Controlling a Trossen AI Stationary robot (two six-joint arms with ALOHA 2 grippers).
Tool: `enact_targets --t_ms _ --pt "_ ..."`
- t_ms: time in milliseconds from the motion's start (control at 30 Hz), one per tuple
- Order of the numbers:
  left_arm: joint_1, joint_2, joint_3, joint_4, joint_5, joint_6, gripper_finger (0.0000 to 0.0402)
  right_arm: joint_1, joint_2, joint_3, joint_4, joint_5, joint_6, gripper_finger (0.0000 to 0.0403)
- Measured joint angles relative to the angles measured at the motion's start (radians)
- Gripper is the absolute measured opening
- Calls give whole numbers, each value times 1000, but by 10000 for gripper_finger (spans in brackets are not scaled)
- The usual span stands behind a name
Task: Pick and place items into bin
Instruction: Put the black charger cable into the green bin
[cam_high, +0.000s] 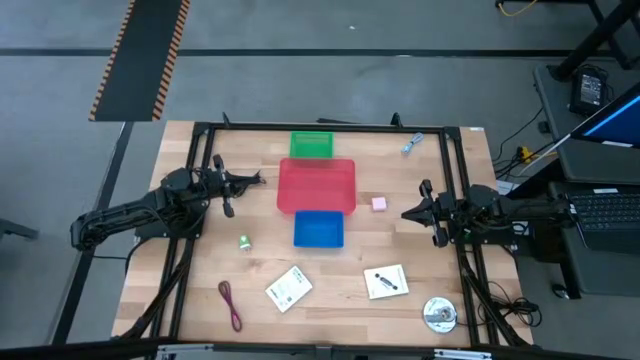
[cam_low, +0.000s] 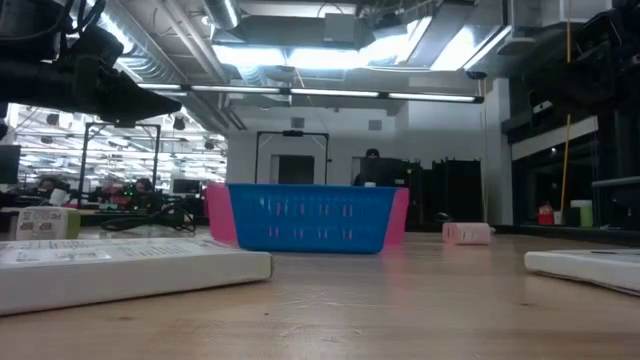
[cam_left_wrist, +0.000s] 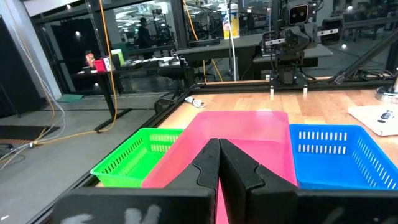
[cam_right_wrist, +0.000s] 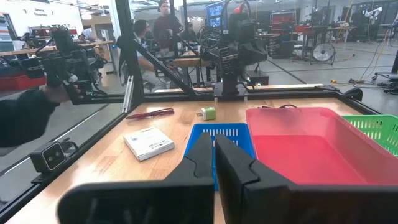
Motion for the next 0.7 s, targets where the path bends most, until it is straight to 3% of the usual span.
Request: enact_targets --t_ms 467,700 --pt "0 0 0 7 1 -26 4 0 0 0 12 4 -59 0" --pt "0 0 0 11 11 -98 4 0 0 0 47 129 -54 0"
